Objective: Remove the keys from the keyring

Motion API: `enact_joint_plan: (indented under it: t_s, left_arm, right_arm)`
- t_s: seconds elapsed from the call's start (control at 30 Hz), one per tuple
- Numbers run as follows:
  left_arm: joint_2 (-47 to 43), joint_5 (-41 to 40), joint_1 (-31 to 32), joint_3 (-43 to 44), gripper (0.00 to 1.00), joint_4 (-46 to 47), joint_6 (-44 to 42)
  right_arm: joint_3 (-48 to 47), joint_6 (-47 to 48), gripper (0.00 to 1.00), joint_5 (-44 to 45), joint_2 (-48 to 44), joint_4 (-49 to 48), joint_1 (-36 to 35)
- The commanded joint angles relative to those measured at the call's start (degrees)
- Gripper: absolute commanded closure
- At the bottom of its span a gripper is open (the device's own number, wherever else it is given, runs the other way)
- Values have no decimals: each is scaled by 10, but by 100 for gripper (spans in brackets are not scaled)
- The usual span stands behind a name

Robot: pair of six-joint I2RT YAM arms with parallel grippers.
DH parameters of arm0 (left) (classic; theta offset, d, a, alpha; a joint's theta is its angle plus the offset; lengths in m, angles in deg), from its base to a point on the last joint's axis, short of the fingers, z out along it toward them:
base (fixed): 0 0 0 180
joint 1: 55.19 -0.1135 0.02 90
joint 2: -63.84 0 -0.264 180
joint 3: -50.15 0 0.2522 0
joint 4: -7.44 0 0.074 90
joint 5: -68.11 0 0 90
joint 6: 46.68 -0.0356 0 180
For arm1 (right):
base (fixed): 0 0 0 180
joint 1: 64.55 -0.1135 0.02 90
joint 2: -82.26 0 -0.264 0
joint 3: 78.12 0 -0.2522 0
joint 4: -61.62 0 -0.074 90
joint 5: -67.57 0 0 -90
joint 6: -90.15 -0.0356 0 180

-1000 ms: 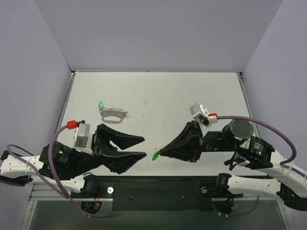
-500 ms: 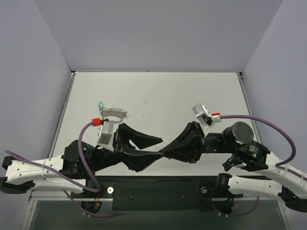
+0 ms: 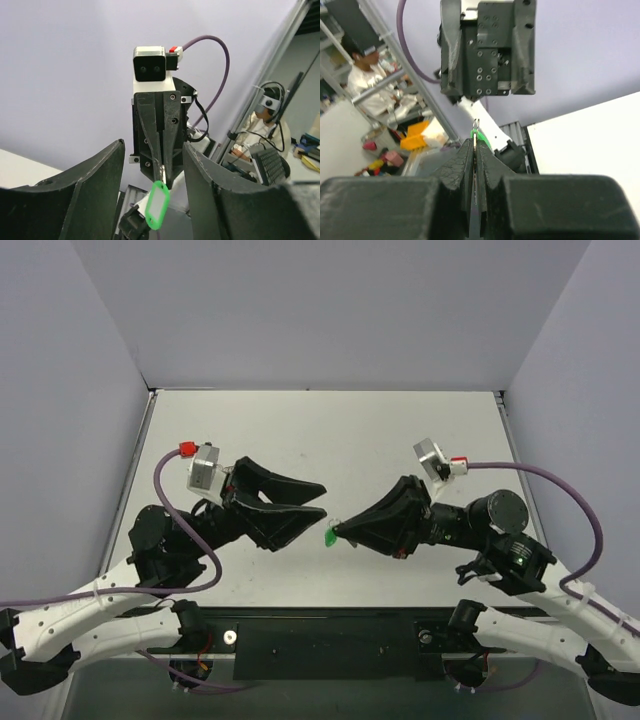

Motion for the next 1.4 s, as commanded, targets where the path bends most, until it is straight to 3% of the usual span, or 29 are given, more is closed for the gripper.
enact_joint_plan:
  t_s: [0.0, 0.1, 0.37, 0.67, 1.37]
  left_arm:
    - [-15, 92, -108, -7, 42, 42, 98]
    - [-22, 121, -159, -22, 44, 32, 121]
    - [-24, 145, -201, -80, 41, 75, 152]
    - [7, 164, -201, -81, 50, 102, 164]
    - [6, 147, -172, -65, 53, 84, 152]
  right_arm:
    - [29, -139, 100, -85, 47, -203, 108]
    - [48, -224, 100, -114, 67, -315, 147]
    - [106, -272, 100, -131, 67, -408, 152]
    - [110, -249, 100, -129, 55, -373, 151]
    - [107, -210, 100, -106, 52, -314, 140]
